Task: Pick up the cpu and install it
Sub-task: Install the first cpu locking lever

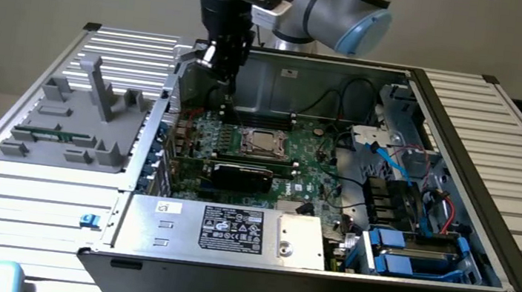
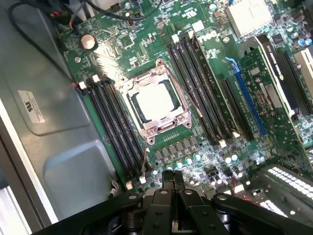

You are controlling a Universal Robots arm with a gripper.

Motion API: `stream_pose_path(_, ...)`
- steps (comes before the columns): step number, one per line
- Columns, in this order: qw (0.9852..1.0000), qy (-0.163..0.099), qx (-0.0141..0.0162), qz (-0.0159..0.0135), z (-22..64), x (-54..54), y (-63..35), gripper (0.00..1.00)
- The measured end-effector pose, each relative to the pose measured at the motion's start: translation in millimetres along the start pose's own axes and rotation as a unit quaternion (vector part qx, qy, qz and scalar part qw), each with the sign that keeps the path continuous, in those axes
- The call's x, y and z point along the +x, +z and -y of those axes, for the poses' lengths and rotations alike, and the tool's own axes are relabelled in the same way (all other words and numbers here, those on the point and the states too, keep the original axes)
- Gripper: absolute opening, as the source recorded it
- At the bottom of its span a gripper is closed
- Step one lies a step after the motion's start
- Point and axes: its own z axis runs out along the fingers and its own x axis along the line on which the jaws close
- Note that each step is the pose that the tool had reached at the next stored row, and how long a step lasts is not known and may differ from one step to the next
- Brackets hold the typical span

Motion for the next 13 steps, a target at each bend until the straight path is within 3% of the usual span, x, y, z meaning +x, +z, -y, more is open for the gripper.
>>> stream_pose_path(7,0.9982,0.059,-0.0024,0.0015,0.0,0.0,0.3,0.11)
stream_pose_path(13,0.9941,0.108,-0.0044,0.0028,0.0,0.0,0.4,0.11)
